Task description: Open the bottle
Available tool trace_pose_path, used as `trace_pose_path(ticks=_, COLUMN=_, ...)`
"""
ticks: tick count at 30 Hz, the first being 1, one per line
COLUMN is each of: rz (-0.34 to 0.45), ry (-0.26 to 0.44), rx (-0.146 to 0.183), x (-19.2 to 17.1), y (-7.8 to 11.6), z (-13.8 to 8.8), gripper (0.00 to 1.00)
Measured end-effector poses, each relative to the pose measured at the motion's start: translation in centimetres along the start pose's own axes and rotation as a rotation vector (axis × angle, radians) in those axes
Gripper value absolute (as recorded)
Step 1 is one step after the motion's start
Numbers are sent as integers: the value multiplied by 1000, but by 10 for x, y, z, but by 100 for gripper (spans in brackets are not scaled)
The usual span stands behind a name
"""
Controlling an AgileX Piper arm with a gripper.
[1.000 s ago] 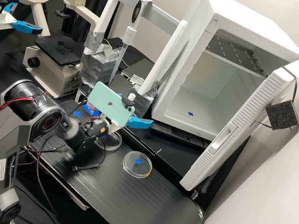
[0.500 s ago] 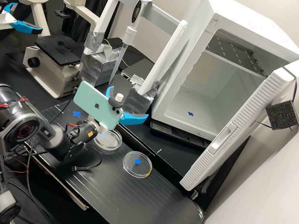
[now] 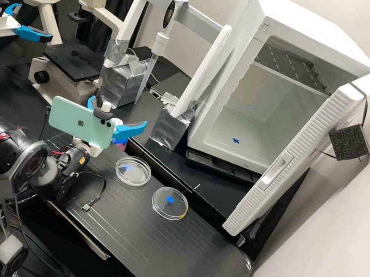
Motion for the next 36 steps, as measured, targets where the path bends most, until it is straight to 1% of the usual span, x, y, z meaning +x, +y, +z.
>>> trace_pose_path(ticks=2, rz=-13, ry=-18, rx=-7, x=2, y=-4, z=3, gripper=100)
trace_pose_path(ticks=6, rz=-20, ry=-38, rx=-4, x=7, y=-7, z=7, gripper=100)
trace_pose_path(ticks=18, rz=-30, ry=-28, rx=-5, x=14, y=-10, z=5, gripper=100)
trace_pose_path(ticks=19, rz=-34, ry=-27, rx=-7, x=15, y=-11, z=5, gripper=100)
trace_pose_path(ticks=22, rz=-45, ry=-29, rx=-26, x=18, y=-14, z=6, gripper=100)
trace_pose_path(ticks=28, rz=-65, ry=-40, rx=-25, x=23, y=-19, z=9, gripper=100)
trace_pose_path(ticks=29, rz=-65, ry=-40, rx=-24, x=23, y=-19, z=9, gripper=0)
trace_pose_path(ticks=36, rz=-71, ry=-45, rx=-24, x=24, y=-20, z=10, gripper=0)
